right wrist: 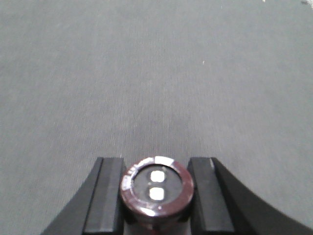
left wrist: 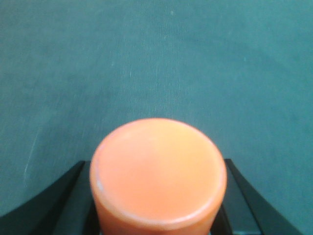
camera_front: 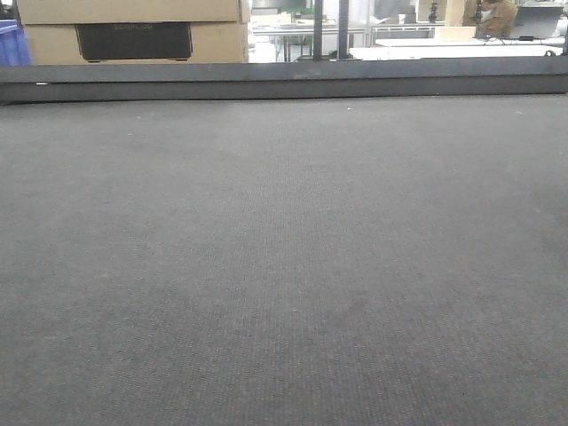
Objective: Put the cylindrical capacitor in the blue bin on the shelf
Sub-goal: 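Lift both held cylinders off the table surface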
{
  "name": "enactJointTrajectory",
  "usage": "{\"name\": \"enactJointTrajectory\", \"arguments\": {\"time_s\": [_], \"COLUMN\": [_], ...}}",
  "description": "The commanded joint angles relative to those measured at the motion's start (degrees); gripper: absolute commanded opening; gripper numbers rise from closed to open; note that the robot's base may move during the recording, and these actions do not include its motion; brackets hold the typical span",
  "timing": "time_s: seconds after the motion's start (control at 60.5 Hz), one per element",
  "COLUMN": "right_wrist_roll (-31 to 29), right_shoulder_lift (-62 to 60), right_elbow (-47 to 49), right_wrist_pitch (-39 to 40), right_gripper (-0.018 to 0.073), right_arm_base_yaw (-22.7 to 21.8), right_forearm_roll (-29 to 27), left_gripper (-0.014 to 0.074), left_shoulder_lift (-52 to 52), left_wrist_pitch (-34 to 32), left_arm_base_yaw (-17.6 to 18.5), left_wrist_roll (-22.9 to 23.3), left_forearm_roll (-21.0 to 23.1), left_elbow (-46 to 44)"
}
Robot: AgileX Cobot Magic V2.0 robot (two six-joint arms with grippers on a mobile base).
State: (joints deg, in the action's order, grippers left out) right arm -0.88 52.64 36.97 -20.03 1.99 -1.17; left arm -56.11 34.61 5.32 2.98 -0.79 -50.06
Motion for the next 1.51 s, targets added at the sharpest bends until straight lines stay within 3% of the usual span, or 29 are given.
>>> {"name": "enactJointTrajectory", "arguments": {"time_s": [0.0,0.43,1.489], "right_wrist_roll": [-0.03,-0.14,-0.14], "right_shoulder_lift": [-4.50,-21.81,-21.99], "right_elbow": [-0.13,5.03,8.19], "right_wrist_pitch": [-1.27,-5.95,-6.07], "right_gripper": [-0.0148,-0.0148,-0.0148], "right_arm_base_yaw": [0.12,3.49,3.49], "right_forearm_roll": [-0.06,0.53,0.53], "left_gripper": [-0.0111,-0.0111,-0.0111], "left_shoulder_lift": [4.86,16.25,18.91], "left_wrist_pitch": [-0.57,-0.23,-1.27], "left_arm_base_yaw": [0.42,0.42,1.20], "left_wrist_roll": [0.03,0.03,0.03], "left_forearm_roll": [0.10,0.01,-0.10], "left_elbow": [2.66,3.69,3.69]}}
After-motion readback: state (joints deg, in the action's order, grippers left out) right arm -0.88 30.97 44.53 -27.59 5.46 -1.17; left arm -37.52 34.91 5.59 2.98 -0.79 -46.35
